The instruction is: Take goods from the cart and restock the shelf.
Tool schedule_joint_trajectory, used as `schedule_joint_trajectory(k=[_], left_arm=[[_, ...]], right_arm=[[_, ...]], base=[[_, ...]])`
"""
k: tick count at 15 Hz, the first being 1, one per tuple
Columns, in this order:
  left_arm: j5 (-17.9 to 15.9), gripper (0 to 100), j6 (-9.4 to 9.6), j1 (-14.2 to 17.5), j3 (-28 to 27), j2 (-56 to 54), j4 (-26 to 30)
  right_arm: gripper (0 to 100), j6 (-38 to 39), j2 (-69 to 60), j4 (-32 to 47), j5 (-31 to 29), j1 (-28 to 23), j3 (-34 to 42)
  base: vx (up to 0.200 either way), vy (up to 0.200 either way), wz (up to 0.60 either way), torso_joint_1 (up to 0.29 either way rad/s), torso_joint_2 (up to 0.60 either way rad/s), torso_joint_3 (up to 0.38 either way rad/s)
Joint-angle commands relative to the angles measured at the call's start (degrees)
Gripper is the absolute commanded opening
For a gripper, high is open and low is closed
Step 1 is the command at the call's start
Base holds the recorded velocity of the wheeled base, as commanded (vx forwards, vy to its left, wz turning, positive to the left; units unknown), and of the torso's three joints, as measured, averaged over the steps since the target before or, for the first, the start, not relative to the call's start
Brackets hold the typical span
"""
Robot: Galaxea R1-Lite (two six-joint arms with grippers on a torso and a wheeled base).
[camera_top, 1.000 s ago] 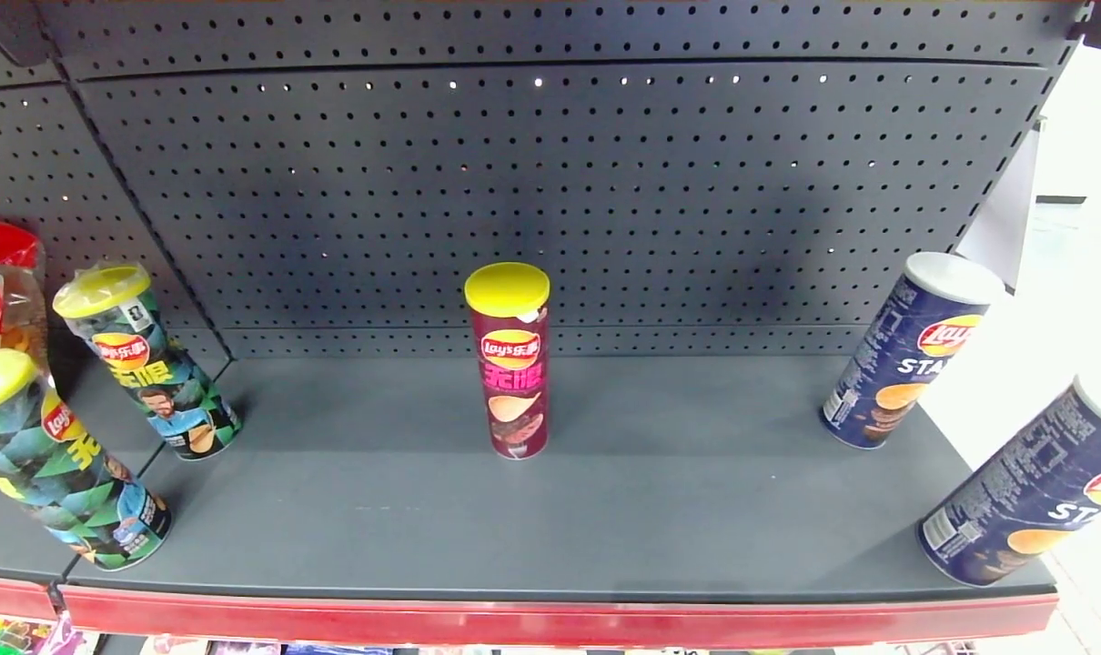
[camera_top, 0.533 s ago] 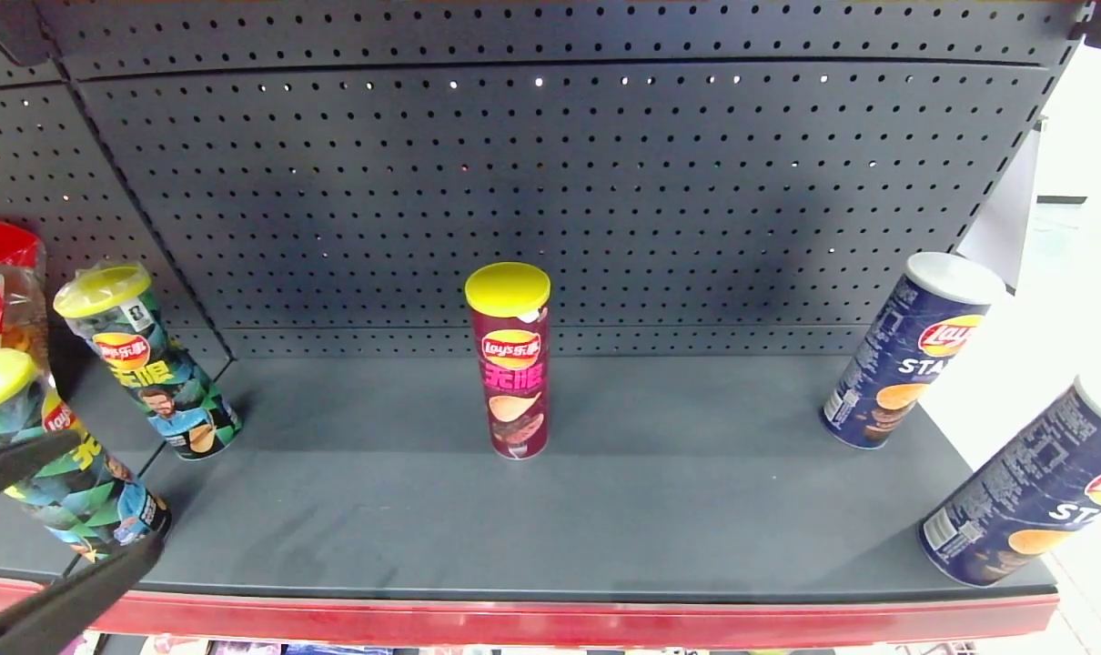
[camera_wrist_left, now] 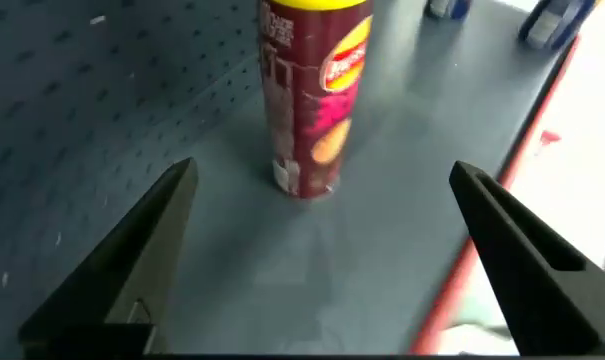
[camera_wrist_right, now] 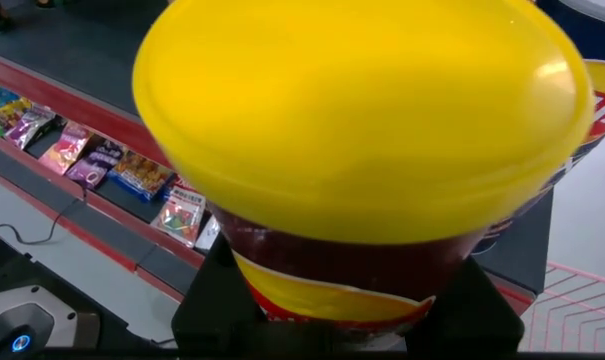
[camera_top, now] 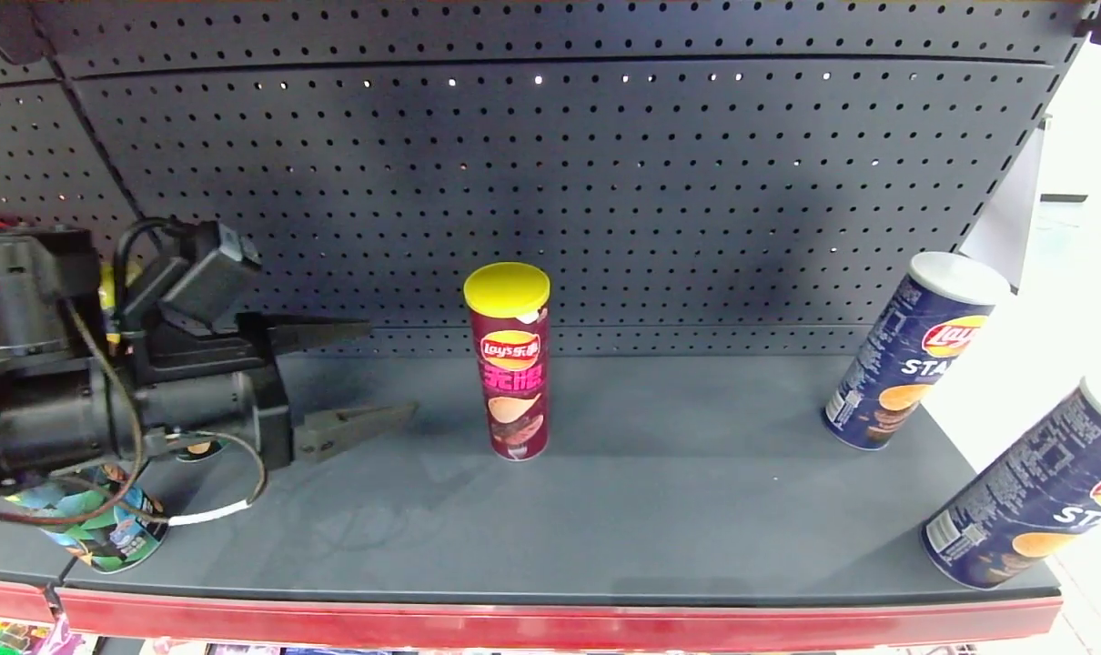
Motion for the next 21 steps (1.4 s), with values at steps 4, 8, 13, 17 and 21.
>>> schedule_joint_trajectory(k=[4, 8, 13, 17, 21], left_arm=[[0.0, 100, 1.44, -3.4, -9.6, 15.9, -3.3], [0.0, 100, 1.00, -4.2, -13.9, 20.2, -5.9], [-0.5, 100, -1.46, -6.2, -16.7, 20.4, -5.8], [-0.4, 100, -2.43, -8.1, -17.3, 22.2, -5.7], [0.1, 100, -4.71, -9.6, -18.8, 23.8, -5.8]], right_arm=[[0, 0.0, 0.0, 0.0, -0.2, -0.1, -0.6], [0, 0.0, -0.1, 0.1, -0.2, -0.1, -0.8], [0, 0.0, 0.0, 0.1, -0.2, -0.2, -0.6], [0, 0.1, 0.1, 0.1, -0.2, -0.2, -0.9], [0, 0.0, 0.0, 0.1, -0.3, -0.2, -0.9]], base=[[0.000, 0.000, 0.00, 0.000, 0.00, 0.000], [0.000, 0.000, 0.00, 0.000, 0.00, 0.000], [0.000, 0.000, 0.00, 0.000, 0.00, 0.000], [0.000, 0.000, 0.00, 0.000, 0.00, 0.000], [0.000, 0.000, 0.00, 0.000, 0.00, 0.000]])
